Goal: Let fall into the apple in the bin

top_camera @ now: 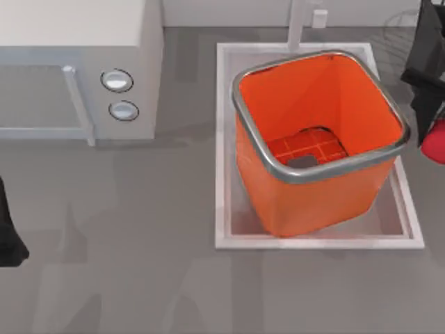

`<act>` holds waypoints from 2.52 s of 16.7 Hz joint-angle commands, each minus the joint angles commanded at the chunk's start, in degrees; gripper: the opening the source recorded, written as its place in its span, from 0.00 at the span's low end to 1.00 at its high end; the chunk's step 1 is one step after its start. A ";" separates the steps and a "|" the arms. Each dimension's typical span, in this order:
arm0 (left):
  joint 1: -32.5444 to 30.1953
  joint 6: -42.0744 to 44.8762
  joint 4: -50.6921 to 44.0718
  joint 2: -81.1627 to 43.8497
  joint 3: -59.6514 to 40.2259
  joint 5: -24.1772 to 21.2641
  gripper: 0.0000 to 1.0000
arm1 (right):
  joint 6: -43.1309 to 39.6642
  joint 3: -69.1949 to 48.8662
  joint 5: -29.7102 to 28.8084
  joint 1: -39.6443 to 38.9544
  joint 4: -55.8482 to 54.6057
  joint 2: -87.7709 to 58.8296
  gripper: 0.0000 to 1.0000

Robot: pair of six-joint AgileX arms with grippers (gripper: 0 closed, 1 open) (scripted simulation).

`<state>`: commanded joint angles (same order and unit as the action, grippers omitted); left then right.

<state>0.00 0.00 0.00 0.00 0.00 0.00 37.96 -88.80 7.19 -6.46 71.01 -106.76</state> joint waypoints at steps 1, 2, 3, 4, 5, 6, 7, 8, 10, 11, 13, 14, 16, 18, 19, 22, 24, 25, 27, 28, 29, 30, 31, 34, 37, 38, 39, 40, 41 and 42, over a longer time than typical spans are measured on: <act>0.00 0.00 0.00 0.00 0.00 0.00 1.00 | 5.99 -2.95 -0.15 -1.68 2.38 -2.39 0.00; 0.00 0.00 0.00 0.00 0.00 0.00 1.00 | 12.06 -5.99 -0.36 -3.36 4.73 -4.80 0.00; 0.00 0.00 0.00 0.00 0.00 0.00 1.00 | 18.19 -9.09 -0.61 -5.03 7.02 -7.18 0.00; 0.00 0.00 0.00 0.00 0.00 0.00 1.00 | 24.34 -12.24 -0.93 -6.67 9.20 -9.50 0.00; 0.00 0.00 0.00 0.00 0.00 0.00 1.00 | 30.48 -15.45 -1.32 -8.26 11.23 -11.72 0.00; 0.00 0.00 0.00 0.00 0.00 0.00 1.00 | 36.59 -18.68 -1.77 -9.79 13.10 -13.81 0.00; 0.00 0.00 0.00 0.00 0.00 0.00 1.00 | 42.61 -21.92 -2.28 -11.26 14.79 -15.75 0.00; 0.00 0.00 0.00 0.00 0.00 0.00 1.00 | 48.49 -25.14 -2.85 -12.66 16.28 -17.53 0.00; 0.00 0.00 0.00 0.00 0.00 0.00 1.00 | 59.54 -31.40 -4.15 -15.21 18.66 -20.53 0.00; 0.00 0.00 0.00 0.00 0.00 0.00 1.00 | 64.43 -34.35 -4.85 -16.34 19.53 -21.72 0.00; 0.00 0.00 0.00 0.00 0.00 0.00 1.00 | 72.65 -39.67 -6.25 -18.30 20.79 -23.57 0.00; 0.00 0.00 0.00 0.00 0.00 0.00 1.00 | 75.91 -41.96 -6.90 -19.12 21.21 -24.25 0.00; 0.00 0.00 0.00 0.00 0.00 0.00 1.00 | 80.66 -45.55 -8.00 -20.36 21.70 -25.16 0.00; 0.00 0.00 0.00 0.00 0.00 0.00 1.00 | 82.82 -47.32 -8.58 -20.94 21.85 -25.49 0.00; 0.00 0.00 0.00 0.00 0.00 0.00 1.00 | 83.03 -47.49 -8.63 -21.00 21.86 -25.51 0.00; 0.00 0.00 0.00 0.00 0.00 0.00 1.00 | 83.03 -47.49 -8.63 -21.00 21.86 -25.51 0.00; 0.00 0.00 0.00 0.00 0.00 0.00 1.00 | 82.98 -46.45 -9.85 -19.79 22.95 -24.50 0.00; 0.00 0.00 0.00 0.00 0.00 0.00 1.00 | 82.97 -45.70 -9.76 -19.84 22.20 -24.37 0.00; 0.00 0.00 0.00 0.00 0.00 0.00 1.00 | 82.92 -42.47 -9.55 -20.08 18.99 -23.99 0.00; 0.00 0.00 0.00 0.00 0.00 0.00 1.00 | 82.88 -40.11 -9.43 -20.23 16.72 -23.80 0.00; 0.00 0.00 0.00 0.00 0.00 0.00 1.00 | 82.87 -37.41 -9.30 -20.38 14.16 -23.65 0.00; 0.00 0.00 0.00 0.00 0.00 0.00 1.00 | 82.89 -34.64 -9.16 -20.51 11.51 -23.51 0.00; 0.00 0.00 0.00 0.00 0.00 0.00 1.00 | 82.94 -32.04 -9.02 -20.65 8.96 -23.37 0.00; 0.00 0.00 0.00 0.00 0.00 0.00 1.00 | 83.09 -27.42 -8.65 -21.07 4.33 -22.99 0.00; 0.00 0.00 0.00 0.00 0.00 0.00 1.00 | 83.11 -27.10 -8.61 -21.11 4.02 -22.97 0.00; 0.00 0.00 0.00 0.00 0.00 0.00 1.00 | 83.11 -27.10 -8.61 -21.11 4.02 -22.97 0.00; 0.00 0.00 0.00 0.00 0.00 0.00 1.00 | 83.11 -27.10 -8.61 -21.11 4.02 -22.97 0.08; 0.00 0.00 0.00 0.00 0.00 0.00 1.00 | 83.11 -27.10 -8.61 -21.11 4.02 -22.97 0.15; 0.00 0.00 0.00 0.00 0.00 0.00 1.00 | 83.11 -27.10 -8.61 -21.11 4.02 -22.97 0.23; 0.00 0.00 0.00 0.00 0.00 0.00 1.00 | 83.11 -27.10 -8.61 -21.11 4.02 -22.97 0.30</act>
<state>0.00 0.00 0.00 0.00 0.00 0.00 121.07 -115.91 -1.42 -27.57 75.02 -129.73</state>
